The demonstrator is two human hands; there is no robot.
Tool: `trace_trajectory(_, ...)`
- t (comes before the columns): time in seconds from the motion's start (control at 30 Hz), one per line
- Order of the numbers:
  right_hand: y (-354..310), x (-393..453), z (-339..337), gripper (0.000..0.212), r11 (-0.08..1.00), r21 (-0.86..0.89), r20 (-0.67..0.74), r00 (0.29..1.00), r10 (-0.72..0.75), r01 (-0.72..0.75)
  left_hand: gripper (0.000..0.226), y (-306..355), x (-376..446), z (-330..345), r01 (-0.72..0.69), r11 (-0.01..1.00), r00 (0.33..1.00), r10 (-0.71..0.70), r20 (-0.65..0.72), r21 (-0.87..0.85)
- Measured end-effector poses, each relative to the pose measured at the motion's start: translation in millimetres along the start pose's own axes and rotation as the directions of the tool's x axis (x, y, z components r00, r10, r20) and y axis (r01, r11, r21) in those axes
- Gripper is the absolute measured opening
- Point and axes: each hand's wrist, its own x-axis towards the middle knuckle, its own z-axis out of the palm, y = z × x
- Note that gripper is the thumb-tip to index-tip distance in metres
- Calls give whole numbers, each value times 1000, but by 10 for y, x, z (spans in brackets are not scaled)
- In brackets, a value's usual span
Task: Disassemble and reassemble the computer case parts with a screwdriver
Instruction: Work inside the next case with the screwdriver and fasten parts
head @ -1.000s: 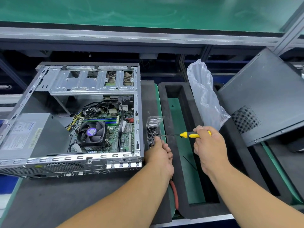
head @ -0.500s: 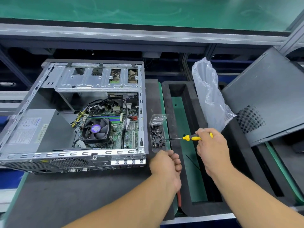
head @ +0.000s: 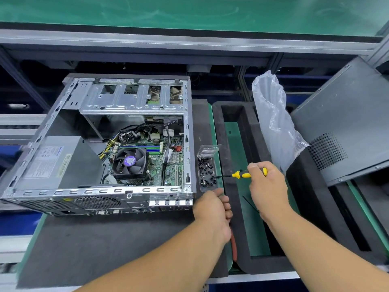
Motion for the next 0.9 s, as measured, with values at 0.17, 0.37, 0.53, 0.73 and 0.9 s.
trace_trajectory(0.17, -7, 11, -152, 19, 971, 220, 14, 995, 96, -97, 40, 10, 50, 34, -7, 997, 999, 11, 50, -78)
trace_trajectory(0.37, -6, -11, -324, 25, 938, 317, 46, 990, 136, -143, 37, 60, 63, 69, 0, 990, 994, 15, 105, -141)
trace_trajectory(0.53, 16, -24, -336, 23, 928, 345, 58, 990, 127, -139, 27, 75, 79, 81, 8, 992, 993, 7, 115, -126)
trace_trajectory(0.73, 12, 17, -279, 24, 923, 362, 42, 992, 121, -128, 28, 57, 81, 93, 1, 987, 996, 14, 93, -158)
trace_trajectory(0.9, 11, 67, -204, 24, 938, 326, -29, 991, 132, -115, 28, -2, 31, 45, 30, 981, 995, -10, 102, -190)
